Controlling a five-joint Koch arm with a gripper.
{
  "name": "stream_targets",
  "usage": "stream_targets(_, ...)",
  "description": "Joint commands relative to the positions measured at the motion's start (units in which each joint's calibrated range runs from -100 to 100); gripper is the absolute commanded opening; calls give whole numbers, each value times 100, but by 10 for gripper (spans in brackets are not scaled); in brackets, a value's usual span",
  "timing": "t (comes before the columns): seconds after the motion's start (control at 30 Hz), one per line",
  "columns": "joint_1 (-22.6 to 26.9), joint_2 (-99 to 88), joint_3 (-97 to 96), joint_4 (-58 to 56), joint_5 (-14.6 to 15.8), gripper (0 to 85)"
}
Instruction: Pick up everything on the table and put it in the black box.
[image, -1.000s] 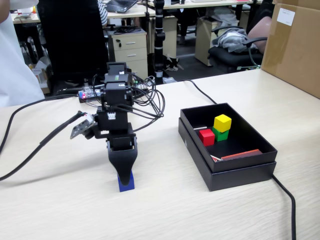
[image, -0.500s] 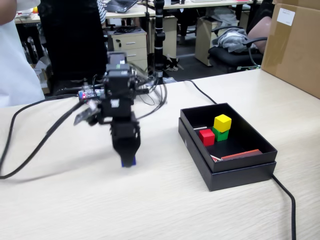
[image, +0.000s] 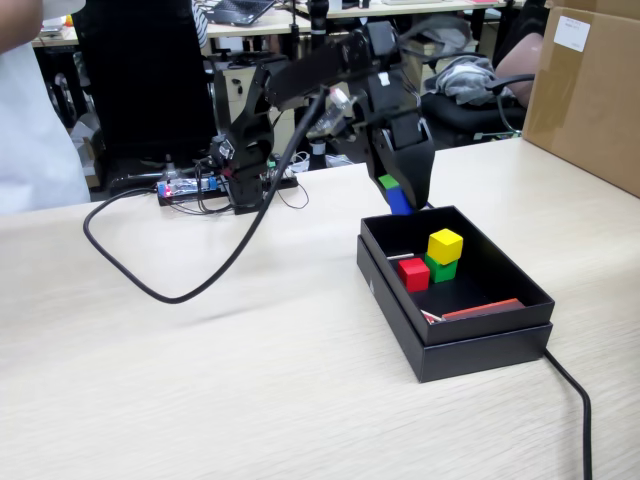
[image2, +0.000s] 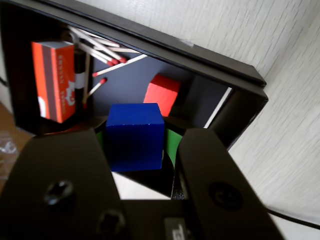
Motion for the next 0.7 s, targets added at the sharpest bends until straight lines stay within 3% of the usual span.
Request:
stream_targets(0.0, 44, 196, 219, -120, 83, 69)
stream_targets(0.27, 117, 1596, 618, -102, 161, 73)
stream_targets(0.5, 176, 1631, 672, -76, 225, 82)
stream_targets(0.53, 186, 1573, 627, -76, 225, 197)
stream_targets(0.67, 151, 1298, 355, -76, 225, 366)
